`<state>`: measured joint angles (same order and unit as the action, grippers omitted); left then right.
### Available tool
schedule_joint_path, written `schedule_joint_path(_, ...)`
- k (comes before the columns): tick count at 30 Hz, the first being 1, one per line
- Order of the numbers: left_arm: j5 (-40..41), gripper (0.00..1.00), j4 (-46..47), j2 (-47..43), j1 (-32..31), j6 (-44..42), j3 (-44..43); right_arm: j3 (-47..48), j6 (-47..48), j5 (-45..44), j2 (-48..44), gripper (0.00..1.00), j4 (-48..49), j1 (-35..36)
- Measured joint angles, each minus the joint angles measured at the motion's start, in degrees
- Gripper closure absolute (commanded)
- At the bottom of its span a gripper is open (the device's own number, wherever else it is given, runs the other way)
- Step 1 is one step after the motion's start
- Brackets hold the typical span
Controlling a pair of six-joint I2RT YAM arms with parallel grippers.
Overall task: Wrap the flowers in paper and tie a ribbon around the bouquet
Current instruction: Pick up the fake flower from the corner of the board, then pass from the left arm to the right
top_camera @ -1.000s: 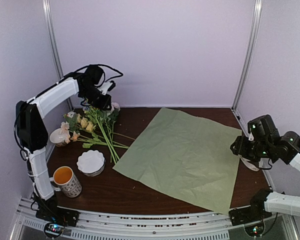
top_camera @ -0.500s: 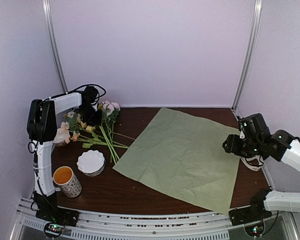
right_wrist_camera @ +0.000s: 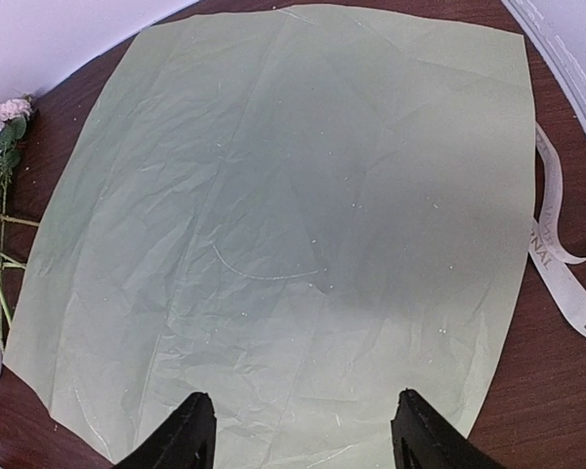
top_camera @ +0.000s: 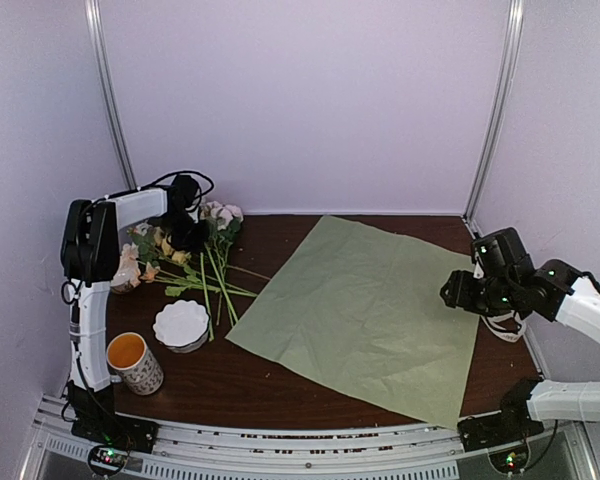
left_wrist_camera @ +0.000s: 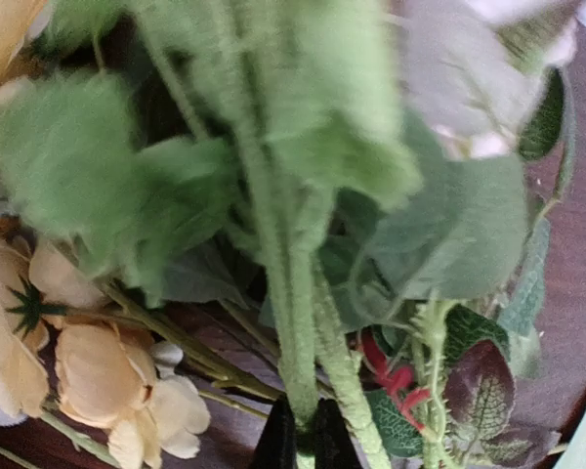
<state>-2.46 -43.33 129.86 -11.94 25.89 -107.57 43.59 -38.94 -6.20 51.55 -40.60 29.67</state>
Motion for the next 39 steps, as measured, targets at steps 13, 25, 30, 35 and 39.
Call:
schedule_joint_path(13, 0.7, 1.0, 9.7, -19.1, 0.0, 1.6, 16.5, 0.0, 0.0, 0.1, 0.0, 0.37, 0.1, 0.0)
schedule_joint_path(25, -7.5, 1.0, 33.4, -48.2, -3.5, 0.8, 26.4, 3.6, 6.1, 20.1, -1.4, 0.37, 11.3, 2.3)
schedule_joint_path(30, -15.8, 1.0, 43.5, -52.2, -17.0, 0.6, 20.8, 14.3, 8.0, 26.4, 5.9, 0.18, 21.9, 10.5)
schedule_joint_path(35, -22.9, 1.0, 49.8, -52.0, -31.7, -0.3, 21.0, 31.6, 12.5, 28.8, 19.7, 0.04, 27.7, 19.0)
schedule_joint_path(39, -24.8, 1.0, 50.6, -49.8, -38.6, -2.9, 20.9, 38.2, 15.3, 30.4, 25.2, 0.26, 29.6, 22.5)
